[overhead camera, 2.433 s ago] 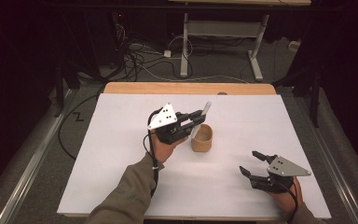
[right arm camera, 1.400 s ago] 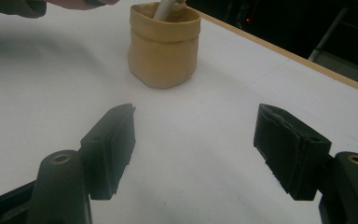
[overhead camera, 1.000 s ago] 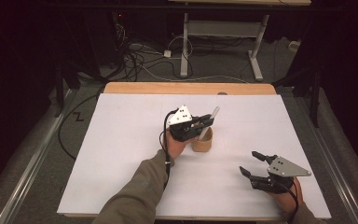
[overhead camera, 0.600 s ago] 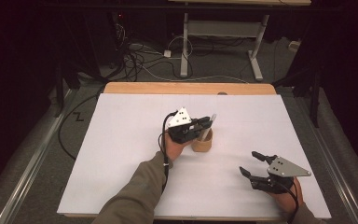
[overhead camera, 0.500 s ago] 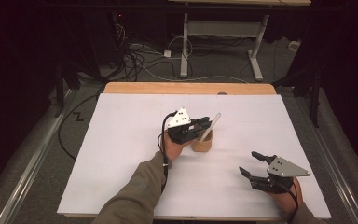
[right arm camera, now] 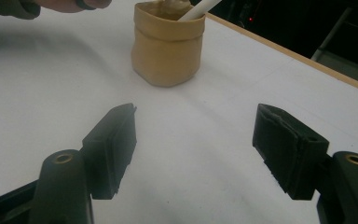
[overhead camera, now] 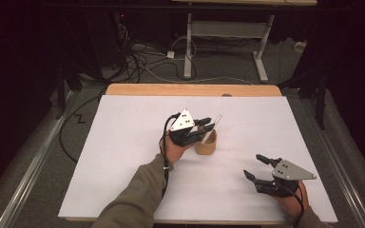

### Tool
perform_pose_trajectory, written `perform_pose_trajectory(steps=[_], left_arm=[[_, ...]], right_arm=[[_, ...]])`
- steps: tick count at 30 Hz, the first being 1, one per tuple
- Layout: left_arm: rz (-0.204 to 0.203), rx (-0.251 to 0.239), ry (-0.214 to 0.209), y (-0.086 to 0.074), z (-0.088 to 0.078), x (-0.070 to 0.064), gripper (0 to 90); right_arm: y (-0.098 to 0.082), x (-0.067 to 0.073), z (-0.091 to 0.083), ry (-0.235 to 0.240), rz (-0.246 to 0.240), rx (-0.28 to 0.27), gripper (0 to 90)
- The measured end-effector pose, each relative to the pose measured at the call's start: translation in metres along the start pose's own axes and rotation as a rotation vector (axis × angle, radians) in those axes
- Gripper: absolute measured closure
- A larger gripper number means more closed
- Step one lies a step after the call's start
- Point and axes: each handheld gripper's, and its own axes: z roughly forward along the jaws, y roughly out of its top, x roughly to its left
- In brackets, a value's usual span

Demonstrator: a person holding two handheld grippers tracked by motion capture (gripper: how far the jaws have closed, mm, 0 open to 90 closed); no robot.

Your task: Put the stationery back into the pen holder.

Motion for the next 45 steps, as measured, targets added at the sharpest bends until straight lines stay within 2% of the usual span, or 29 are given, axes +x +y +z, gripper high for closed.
perform_pose_trajectory(steps=[3, 5, 8, 11, 15, 19, 25, 30, 34, 45], left_arm=[[0.026, 0.023, 0.017, 0.003, 0.000, -0.002, 61.1], [0.034, 0.025, 0.009, 0.005, -0.001, -0.004, 56.3], [0.074, 0.065, 0.029, 0.008, 0.001, -0.008, 43.2], [0.114, 0.100, 0.051, 0.010, 0.004, -0.013, 35.4], [0.133, 0.111, 0.078, 0.011, 0.005, -0.017, 26.6], [0.154, 0.147, 0.099, 0.012, 0.007, -0.019, 19.1], [0.173, 0.171, 0.112, 0.012, 0.003, -0.021, 16.6], [0.211, 0.189, 0.129, 0.012, -0.004, -0.026, 16.6], [0.226, 0.178, 0.124, 0.014, -0.009, -0.031, 16.6], [0.272, 0.187, 0.114, 0.015, -0.022, -0.044, 16.6]], right_arm=[[0.000, 0.001, 0.000, 0.001, -0.003, -0.001, 30.8], [0.000, 0.001, 0.000, 0.001, -0.003, 0.000, 30.8], [0.000, 0.001, 0.000, 0.003, -0.003, 0.001, 31.0], [0.000, 0.001, 0.000, 0.003, -0.002, -0.002, 31.1], [0.000, 0.001, 0.000, 0.002, -0.001, -0.001, 31.0], [0.000, 0.001, 0.000, 0.003, -0.002, -0.002, 31.0], [0.000, 0.001, 0.000, 0.005, -0.001, -0.002, 31.0], [0.000, 0.002, 0.001, 0.014, -0.005, 0.001, 32.0], [0.000, 0.003, 0.002, 0.014, -0.006, 0.004, 31.9], [0.001, 0.005, 0.002, 0.006, -0.004, -0.006, 30.6]])
